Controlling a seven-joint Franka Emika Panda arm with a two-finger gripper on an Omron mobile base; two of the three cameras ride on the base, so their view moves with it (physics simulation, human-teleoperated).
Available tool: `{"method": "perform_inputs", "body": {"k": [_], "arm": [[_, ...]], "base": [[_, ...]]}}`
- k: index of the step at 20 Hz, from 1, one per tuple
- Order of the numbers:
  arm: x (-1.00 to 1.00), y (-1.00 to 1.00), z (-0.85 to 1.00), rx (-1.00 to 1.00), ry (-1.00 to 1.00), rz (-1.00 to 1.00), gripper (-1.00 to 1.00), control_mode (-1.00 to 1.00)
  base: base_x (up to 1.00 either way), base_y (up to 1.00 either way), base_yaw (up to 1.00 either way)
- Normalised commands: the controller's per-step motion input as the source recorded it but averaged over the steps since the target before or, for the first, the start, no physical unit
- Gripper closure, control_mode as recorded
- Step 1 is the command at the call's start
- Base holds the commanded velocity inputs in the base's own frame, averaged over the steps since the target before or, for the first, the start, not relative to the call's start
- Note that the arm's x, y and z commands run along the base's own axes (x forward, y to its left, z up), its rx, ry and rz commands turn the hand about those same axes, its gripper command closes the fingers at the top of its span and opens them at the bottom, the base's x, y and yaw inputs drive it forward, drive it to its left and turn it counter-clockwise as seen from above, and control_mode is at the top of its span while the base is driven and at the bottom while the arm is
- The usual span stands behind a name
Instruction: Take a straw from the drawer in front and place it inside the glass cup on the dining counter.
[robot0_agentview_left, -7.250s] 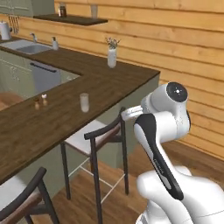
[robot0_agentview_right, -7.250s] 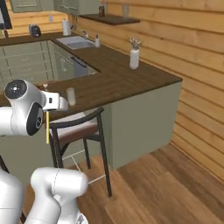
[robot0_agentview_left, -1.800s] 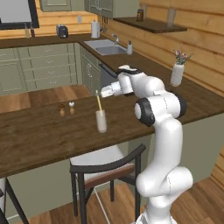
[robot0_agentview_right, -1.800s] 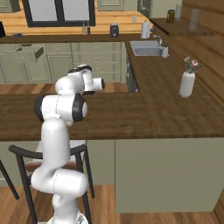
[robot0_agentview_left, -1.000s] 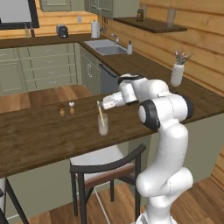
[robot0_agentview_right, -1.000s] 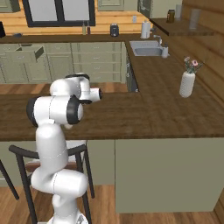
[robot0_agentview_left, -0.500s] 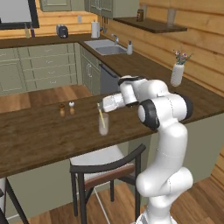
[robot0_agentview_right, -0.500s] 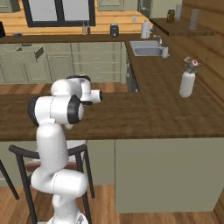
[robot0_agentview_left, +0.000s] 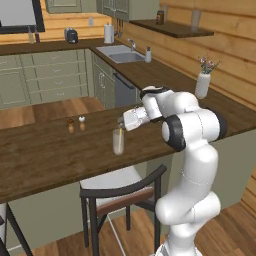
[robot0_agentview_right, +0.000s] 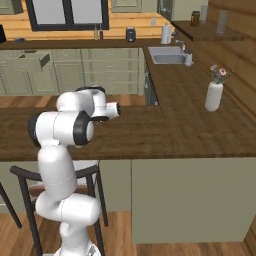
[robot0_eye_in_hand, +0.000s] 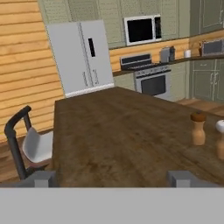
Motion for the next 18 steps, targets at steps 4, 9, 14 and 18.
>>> {"method": "perform_inputs", "body": {"k": [4, 9, 14, 18], "arm": [[-0.5, -0.19, 0.33, -0.12, -0.03, 0.0, -1.0, -1.0], [-0.61, -0.05, 0.73, -0.14, -0.11, 0.0, -1.0, -1.0], [-0.7, 0.0, 0.75, -0.2, -0.09, 0.0, -1.0, -1.0], [-0.89, 0.0, 0.61, -0.28, -0.05, -0.03, -1.0, -1.0]], "base": [[0.0, 0.0, 0.0], [0.0, 0.0, 0.0], [0.0, 0.0, 0.0], [0.0, 0.0, 0.0]]}}
